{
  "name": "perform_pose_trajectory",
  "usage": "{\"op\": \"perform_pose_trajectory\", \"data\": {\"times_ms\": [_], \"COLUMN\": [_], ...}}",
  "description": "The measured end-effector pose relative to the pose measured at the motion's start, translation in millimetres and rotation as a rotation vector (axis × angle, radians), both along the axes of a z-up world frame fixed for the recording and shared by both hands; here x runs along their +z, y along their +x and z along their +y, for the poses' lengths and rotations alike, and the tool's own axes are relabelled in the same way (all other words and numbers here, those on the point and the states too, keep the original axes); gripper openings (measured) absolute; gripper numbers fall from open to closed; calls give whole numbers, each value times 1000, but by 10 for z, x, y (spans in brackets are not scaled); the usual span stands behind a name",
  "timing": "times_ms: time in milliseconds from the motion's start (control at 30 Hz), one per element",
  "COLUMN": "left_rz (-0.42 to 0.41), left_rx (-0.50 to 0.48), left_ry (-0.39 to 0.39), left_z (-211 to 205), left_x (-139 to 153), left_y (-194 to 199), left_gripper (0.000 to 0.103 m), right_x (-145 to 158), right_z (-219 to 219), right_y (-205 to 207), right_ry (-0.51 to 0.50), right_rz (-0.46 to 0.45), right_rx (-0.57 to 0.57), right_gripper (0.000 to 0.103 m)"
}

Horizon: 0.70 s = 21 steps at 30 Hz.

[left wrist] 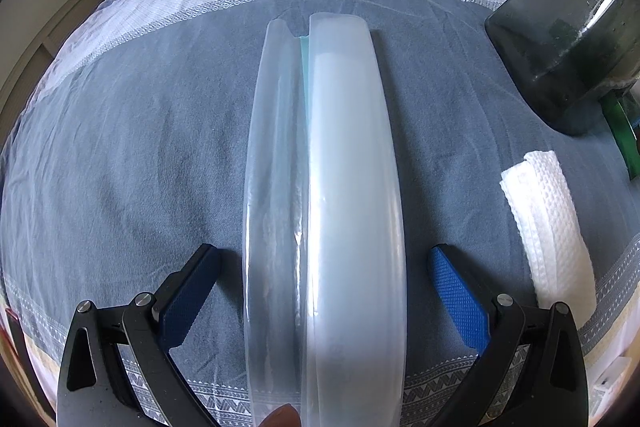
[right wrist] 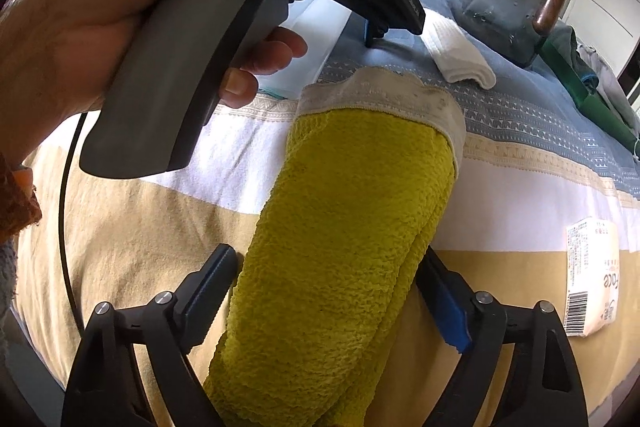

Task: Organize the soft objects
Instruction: 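Lower the left tool over the clear plastic strip while the right tool lowers onto the yellow towel, then close the left tool on the clear strip while the right tool grips the yellow towel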

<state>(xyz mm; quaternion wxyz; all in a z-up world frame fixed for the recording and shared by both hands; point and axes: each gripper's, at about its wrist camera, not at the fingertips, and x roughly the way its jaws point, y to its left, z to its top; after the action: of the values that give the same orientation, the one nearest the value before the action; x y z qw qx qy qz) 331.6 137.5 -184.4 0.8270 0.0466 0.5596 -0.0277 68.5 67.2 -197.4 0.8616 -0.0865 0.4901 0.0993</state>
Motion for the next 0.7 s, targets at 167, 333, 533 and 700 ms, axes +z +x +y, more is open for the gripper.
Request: {"op": "perform_pose_trajectory", "data": {"times_ms": [167, 333, 533, 700], "left_rz": [0, -3, -7, -16], "left_rx": [3, 1, 3, 0], "left_ry": [-5, -10, -4, 3], "left_z": [17, 31, 18, -34], "left_x": [-6, -6, -12, -14], "left_y": [12, 4, -3, -36], "left_gripper": [102, 102, 102, 97], "right_x": [29, 50, 81, 104], "right_z": [-15, -11, 3, -4], "right_y": [-25, -45, -76, -86], "right_ry": [-2, -11, -8, 3], "right_rz": [-3, -10, -11, -3], "right_rx": [7, 22, 42, 60], "right_gripper": [86, 76, 65, 59]}}
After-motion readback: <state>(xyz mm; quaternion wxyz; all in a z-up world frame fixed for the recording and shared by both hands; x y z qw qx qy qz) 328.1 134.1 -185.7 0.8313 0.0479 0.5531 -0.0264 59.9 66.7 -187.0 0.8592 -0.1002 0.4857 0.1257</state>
